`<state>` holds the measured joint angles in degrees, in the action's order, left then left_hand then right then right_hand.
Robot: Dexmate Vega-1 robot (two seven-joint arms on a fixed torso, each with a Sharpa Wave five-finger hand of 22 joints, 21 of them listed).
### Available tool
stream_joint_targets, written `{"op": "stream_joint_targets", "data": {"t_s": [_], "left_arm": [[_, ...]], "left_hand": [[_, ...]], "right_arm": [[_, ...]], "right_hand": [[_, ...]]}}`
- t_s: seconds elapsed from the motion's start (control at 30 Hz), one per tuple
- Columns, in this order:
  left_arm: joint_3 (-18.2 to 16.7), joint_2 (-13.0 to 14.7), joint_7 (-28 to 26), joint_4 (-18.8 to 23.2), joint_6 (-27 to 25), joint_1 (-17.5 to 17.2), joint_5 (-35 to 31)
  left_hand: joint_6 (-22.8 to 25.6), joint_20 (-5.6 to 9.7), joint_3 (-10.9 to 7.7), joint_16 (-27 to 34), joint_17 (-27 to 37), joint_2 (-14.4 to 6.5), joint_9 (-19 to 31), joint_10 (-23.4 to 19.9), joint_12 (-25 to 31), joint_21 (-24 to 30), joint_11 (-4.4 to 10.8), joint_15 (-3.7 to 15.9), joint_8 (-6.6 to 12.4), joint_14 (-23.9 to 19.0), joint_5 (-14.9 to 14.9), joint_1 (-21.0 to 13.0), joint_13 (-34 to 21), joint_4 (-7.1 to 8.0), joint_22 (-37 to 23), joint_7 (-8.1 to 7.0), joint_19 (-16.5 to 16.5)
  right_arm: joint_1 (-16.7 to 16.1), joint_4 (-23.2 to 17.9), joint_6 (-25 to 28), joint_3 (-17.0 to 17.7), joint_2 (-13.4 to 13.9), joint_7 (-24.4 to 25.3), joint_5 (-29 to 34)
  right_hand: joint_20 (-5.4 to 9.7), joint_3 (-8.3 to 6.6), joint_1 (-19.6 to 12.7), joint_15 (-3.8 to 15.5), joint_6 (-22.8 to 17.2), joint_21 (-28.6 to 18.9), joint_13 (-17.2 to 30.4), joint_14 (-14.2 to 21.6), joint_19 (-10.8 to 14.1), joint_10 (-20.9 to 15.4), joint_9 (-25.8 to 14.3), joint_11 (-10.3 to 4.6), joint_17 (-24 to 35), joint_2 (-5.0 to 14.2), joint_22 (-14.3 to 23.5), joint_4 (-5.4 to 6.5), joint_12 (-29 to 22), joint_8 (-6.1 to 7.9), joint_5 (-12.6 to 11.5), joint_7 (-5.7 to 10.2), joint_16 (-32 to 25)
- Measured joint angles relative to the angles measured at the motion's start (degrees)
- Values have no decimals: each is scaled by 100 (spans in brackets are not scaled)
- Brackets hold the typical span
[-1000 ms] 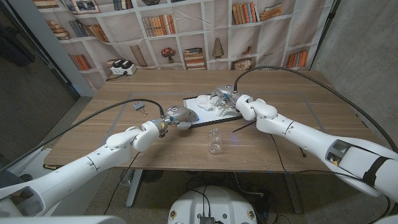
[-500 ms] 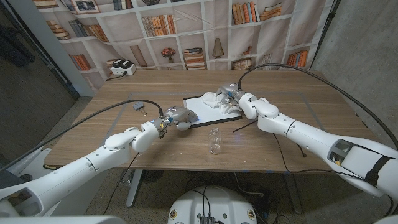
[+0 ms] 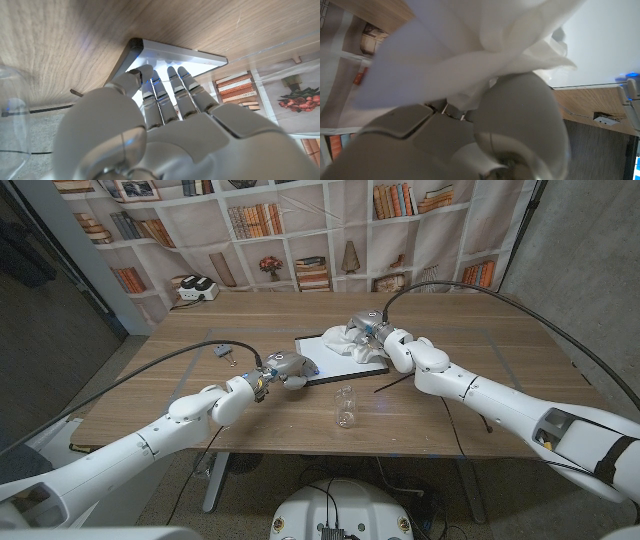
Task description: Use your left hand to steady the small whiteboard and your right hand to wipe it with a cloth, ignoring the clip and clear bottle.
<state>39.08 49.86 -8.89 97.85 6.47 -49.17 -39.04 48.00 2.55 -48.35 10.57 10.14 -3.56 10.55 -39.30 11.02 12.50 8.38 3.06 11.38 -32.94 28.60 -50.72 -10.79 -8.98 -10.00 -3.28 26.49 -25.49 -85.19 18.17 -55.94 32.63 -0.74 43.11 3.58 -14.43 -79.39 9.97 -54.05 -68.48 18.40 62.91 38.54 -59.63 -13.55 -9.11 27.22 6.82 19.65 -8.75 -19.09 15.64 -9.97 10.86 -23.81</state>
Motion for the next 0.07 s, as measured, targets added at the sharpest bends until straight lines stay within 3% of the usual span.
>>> {"op": "stream_joint_targets", "data": {"t_s": [0.07], "left_arm": [[0, -3, -7, -8, 9, 0, 2]], "left_hand": [[1, 0, -5, 0, 0, 0, 0, -18, 0, 0, 1, 0, 0, 0, 0, 0, 0, 6, 0, -1, 0]], "right_arm": [[-6, -17, 7, 2, 3, -15, 9]], "right_hand": [[0, -15, -1, 8, 0, 0, 0, 8, 0, 0, 0, 0, 4, -1, 0, 15, 0, 0, 0, 0, 1]]}}
